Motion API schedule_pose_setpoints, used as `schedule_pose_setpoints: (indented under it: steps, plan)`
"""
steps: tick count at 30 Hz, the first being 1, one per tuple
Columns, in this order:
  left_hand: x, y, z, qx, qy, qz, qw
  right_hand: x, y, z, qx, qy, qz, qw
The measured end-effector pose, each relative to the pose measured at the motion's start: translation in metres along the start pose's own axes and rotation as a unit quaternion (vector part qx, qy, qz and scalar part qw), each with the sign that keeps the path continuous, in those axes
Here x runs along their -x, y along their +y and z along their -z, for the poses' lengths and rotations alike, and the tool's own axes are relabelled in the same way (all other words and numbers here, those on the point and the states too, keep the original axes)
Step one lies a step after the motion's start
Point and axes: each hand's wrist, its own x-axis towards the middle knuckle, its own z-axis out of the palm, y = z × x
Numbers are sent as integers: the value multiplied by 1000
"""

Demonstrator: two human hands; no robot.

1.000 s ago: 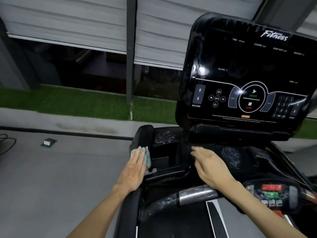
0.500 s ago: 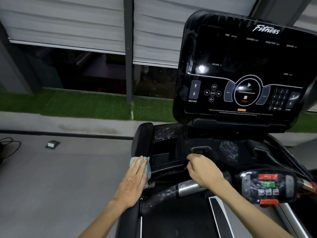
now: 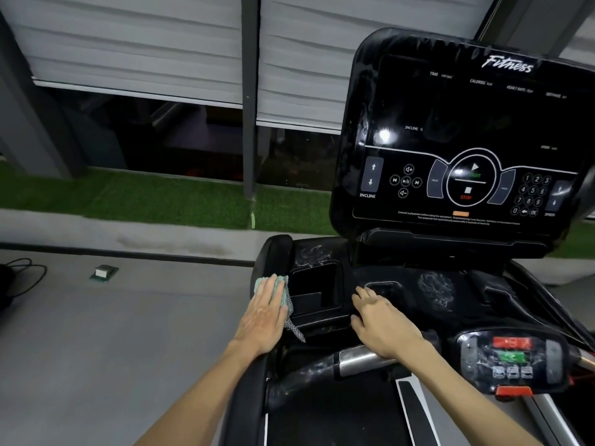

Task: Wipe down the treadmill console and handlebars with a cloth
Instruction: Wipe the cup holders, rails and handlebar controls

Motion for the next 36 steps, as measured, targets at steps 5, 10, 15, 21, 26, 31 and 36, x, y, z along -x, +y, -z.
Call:
schedule_pose_setpoints:
  steps: [5,10,15,21,26,31,36]
  plan:
    - [11,4,-1,33,20,0,999,-2,1,-1,-9,-12,3,1000]
    - [46,-1,-4,82,19,4,996,-1,2,-1,-28,-11,0,1000]
    - [63,-2,-5,70,9,1,998,-3,4,-4,-28,-8,-3,1000]
    - [18,-5,2,26,-2,-10,1000,-5,5,-5,-44,-7,-8,999]
    - [-16,-6,5,-3,-7,-20,1000,-6,6,-4,-53,-13,-7,999]
    - [10,-4,3,12,4,-38,999,-6,8,-7,-59,-26,-17,998]
    - [53,-7,-2,51,1,-44,998,-6,8,-9,-45,-25,-23,998]
